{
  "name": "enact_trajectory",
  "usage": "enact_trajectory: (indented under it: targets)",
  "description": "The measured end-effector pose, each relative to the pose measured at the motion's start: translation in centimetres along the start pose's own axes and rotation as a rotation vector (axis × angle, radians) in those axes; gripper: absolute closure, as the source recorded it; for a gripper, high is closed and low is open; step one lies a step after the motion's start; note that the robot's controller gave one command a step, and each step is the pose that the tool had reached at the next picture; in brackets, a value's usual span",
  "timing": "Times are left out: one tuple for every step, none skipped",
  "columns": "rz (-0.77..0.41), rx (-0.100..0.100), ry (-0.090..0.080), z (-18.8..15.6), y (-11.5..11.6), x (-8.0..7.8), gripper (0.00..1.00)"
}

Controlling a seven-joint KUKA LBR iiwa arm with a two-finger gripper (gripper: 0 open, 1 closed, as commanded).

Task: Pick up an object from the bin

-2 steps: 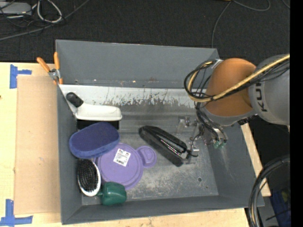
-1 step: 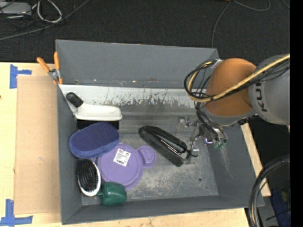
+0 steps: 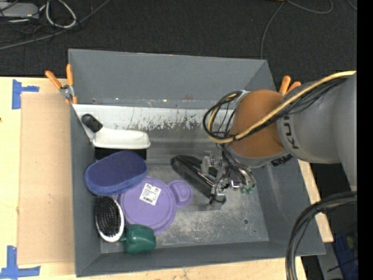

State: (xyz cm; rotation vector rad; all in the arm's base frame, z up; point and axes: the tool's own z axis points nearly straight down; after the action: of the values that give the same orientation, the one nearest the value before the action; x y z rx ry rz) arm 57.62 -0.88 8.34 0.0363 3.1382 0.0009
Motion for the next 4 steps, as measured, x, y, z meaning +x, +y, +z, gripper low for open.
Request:
enact_trajectory:
  targets:
    - [0.01,-0.001,-0.02,2.7,0.6,-0.3,0.0]
    - [0.003,-0.003,-0.014,1.2,0.0,-0.6,0.0]
    - [0.004,-0.002,-0.016,1.2,-0.2,-0.6,0.0]
    - [0.12,-0.003,-0.018,-0.2,-0.7,3.2,1.0]
